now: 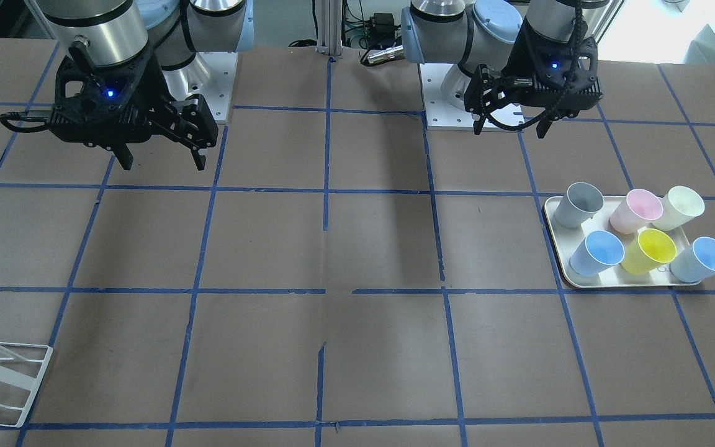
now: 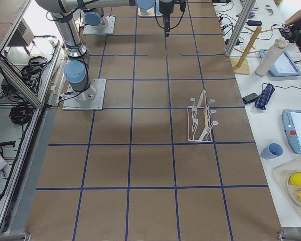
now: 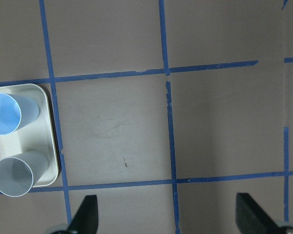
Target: Transfer IKEA cup to right arm and place on rack
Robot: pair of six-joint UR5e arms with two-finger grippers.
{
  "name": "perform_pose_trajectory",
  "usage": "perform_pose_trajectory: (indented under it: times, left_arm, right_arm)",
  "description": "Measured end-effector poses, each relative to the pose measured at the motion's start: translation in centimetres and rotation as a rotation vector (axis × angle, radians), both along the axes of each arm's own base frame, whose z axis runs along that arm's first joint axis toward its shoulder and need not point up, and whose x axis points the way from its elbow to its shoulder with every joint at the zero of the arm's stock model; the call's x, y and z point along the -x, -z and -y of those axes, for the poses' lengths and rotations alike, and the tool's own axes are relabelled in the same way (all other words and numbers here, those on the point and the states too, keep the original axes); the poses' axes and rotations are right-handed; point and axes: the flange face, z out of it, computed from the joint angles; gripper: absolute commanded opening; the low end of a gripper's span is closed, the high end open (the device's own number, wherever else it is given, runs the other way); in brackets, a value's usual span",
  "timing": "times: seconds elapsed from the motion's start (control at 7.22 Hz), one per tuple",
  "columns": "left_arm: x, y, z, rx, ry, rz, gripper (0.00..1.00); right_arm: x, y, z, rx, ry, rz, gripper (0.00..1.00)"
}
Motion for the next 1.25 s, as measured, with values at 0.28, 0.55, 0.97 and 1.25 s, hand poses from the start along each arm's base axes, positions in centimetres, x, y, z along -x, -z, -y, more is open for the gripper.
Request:
perform_pose_trajectory:
  times: [0.28, 0.55, 0.97, 1.25]
  left_arm:
    - [0.0, 0.0, -0.2, -0.001, 0.000, 0.000, 1.00]
    - [0.1, 0.2, -0.3, -0.006, 0.001, -0.001, 1.00]
    - [-0.2, 0.7, -0.2, -0.013, -0.001, 0.004, 1.00]
    - [-1.1, 1.0, 0.2, -0.017, -0.014, 0.005, 1.00]
  right_arm:
    - [0.0, 0.0, 0.0, 0.000, 0.001, 0.001, 1.00]
    - [0.0, -0.1, -0.1, 0.000, 0.001, 0.000, 1.00]
    - [0.2, -0.1, 0.0, 0.003, 0.001, -0.002, 1.00]
    - [0.7, -0.5, 0.2, 0.013, 0.007, -0.012, 1.00]
